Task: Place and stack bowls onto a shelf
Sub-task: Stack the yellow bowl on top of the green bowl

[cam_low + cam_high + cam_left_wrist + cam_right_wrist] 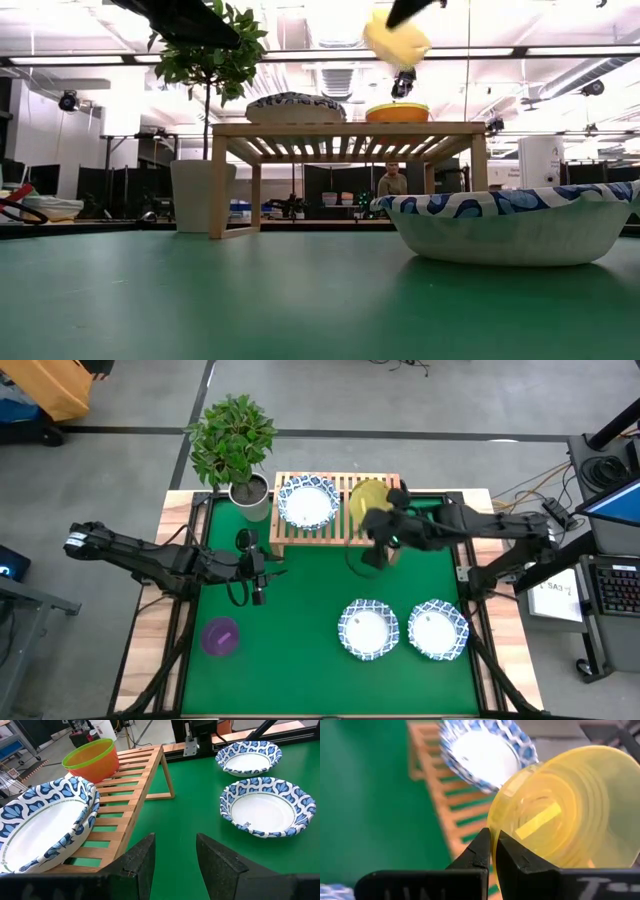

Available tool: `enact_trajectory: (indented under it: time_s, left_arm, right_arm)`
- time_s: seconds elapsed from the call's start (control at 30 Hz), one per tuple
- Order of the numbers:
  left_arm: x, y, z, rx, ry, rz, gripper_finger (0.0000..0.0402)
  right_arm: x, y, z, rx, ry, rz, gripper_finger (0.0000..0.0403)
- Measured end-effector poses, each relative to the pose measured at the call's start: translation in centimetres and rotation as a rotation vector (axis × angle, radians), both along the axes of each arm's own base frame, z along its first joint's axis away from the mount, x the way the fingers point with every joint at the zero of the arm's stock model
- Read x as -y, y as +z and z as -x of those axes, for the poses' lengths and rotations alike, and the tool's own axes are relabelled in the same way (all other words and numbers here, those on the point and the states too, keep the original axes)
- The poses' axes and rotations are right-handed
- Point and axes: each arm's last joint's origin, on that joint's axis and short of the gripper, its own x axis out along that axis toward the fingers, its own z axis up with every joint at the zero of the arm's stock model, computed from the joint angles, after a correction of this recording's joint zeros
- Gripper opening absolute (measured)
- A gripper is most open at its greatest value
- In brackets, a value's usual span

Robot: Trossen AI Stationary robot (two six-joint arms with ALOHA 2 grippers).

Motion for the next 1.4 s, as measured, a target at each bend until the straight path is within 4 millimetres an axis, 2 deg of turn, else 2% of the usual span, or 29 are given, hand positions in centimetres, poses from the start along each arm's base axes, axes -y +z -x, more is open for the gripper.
enact_trajectory:
  time_s: [0.23,0.47,0.83,1.2,1.4]
  left_arm:
    - [0.0,0.0,0.0,-0.001,0.0,0.0,0.0125]
    - [0.0,-0.1,0.0,-0.003,-0.001,-0.004,0.0125]
    - [0.0,-0.1,0.0,-0.003,-0.001,-0.004,0.0125]
    - [0.0,-0.1,0.0,-0.003,-0.001,-0.004,0.0125]
    - [0.0,-0.1,0.0,-0.003,-0.001,-0.004,0.0125]
  right_arm:
    - [5.2,-1.8,-0.3,-0.163,-0.113,0.009,0.0008]
    - [7.3,-2.5,-0.4,-0.185,-0.109,-0.068,0.0008]
    - [8.1,-3.2,-1.3,-0.201,-0.109,-0.056,0.0012]
    - [8.2,-3.4,-1.5,-0.201,-0.126,-0.048,0.0073]
    - [8.1,-3.0,-1.4,-0.189,-0.128,-0.047,0.0079]
